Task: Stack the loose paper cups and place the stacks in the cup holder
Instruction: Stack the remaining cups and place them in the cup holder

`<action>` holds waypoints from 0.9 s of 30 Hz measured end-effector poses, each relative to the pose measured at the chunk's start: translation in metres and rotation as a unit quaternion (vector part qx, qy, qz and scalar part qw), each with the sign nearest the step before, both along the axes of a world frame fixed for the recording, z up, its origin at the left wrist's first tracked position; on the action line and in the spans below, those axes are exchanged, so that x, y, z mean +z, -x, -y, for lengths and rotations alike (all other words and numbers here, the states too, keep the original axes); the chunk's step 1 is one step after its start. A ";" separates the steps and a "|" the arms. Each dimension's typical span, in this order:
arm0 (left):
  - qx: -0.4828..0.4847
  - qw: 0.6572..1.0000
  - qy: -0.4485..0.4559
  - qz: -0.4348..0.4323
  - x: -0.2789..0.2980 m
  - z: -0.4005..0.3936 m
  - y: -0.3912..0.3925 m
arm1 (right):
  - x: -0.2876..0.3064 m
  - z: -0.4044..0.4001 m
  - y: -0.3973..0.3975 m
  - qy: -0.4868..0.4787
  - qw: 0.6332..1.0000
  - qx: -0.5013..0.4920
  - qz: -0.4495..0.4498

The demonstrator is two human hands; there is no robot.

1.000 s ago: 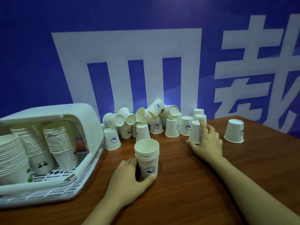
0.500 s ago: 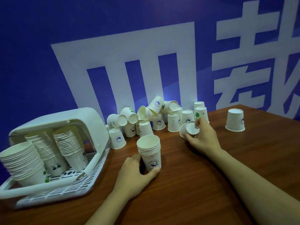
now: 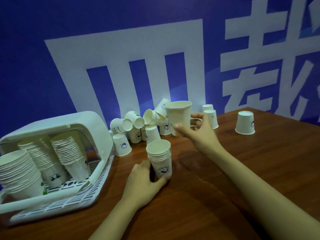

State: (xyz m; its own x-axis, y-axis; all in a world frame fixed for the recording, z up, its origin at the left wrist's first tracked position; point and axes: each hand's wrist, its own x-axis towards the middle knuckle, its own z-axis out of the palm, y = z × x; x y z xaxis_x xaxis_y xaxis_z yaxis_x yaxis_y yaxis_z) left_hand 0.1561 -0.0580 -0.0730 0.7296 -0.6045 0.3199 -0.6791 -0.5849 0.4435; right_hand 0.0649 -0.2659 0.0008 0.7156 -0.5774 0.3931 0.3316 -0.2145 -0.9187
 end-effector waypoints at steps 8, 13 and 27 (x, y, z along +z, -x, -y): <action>-0.012 1.000 -0.009 0.005 -0.002 0.003 -0.005 | -0.019 -0.034 -0.007 0.137 0.989 0.053 -0.003; -0.011 1.000 -0.016 0.009 -0.006 0.004 -0.006 | -0.024 -0.039 -0.011 0.145 0.988 0.056 -0.022; -0.006 1.000 -0.020 0.006 -0.002 0.003 -0.001 | -0.042 -0.042 -0.006 0.191 0.979 0.020 -0.074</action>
State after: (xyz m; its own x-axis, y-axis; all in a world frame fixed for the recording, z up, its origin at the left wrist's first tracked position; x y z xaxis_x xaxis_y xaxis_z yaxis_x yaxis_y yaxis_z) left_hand 0.1570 -0.0607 -0.0752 0.7180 -0.6259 0.3045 -0.6918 -0.5929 0.4122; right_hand 0.0711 -0.2234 -0.0411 0.8007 -0.3784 0.4644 0.2155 -0.5415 -0.8126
